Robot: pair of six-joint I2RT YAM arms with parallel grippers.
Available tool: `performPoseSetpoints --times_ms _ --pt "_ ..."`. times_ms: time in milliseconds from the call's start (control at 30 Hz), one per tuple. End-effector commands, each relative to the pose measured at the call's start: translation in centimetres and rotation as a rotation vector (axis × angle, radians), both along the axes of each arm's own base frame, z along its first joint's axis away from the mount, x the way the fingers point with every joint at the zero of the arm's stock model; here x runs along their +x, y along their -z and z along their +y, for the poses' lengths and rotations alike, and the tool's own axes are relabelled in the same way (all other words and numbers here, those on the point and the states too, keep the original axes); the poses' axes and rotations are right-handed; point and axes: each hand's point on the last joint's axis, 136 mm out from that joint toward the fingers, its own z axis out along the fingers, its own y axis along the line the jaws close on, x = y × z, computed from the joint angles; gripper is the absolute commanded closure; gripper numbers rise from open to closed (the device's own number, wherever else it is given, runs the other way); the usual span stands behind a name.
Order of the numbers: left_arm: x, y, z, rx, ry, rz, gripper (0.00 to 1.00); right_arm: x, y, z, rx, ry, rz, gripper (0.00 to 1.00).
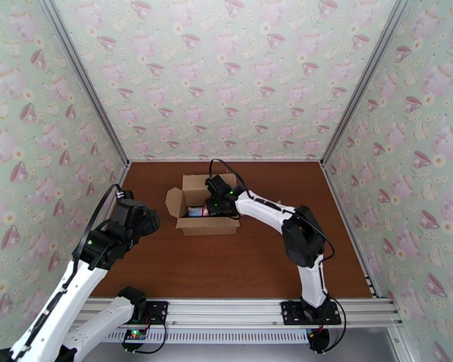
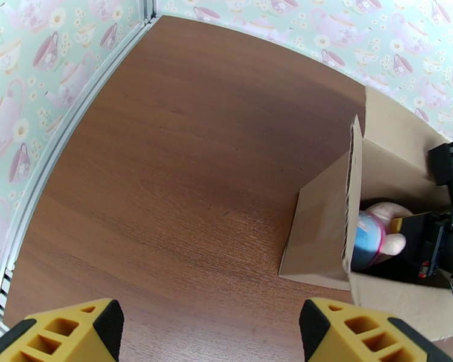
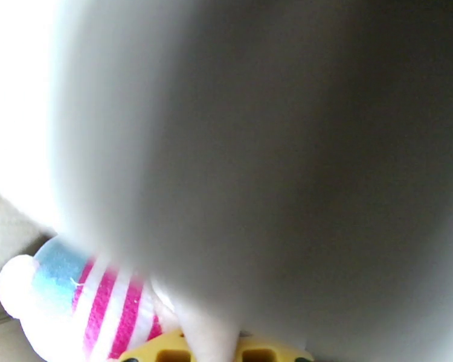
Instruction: Unpack the express box
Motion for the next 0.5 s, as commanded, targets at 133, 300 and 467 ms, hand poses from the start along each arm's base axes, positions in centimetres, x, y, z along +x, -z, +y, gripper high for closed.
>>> performPoseSetpoints --times_ms 133,300,467 --pt "0.2 -0.4 0.3 0.017 -0.012 -0.011 0.17 0.2 -8.1 0.2 0.108 0.024 -0.122 1.00" --pt "0.3 -0.4 0.2 0.018 -0.010 -0.010 0.17 0.3 -11.2 0.0 0.147 0.027 -0.171 1.00" --pt "0.4 -0.4 0.1 0.018 -0.008 -0.009 0.17 0.3 -13.6 -0.3 0.171 0.025 -0.210 1.00"
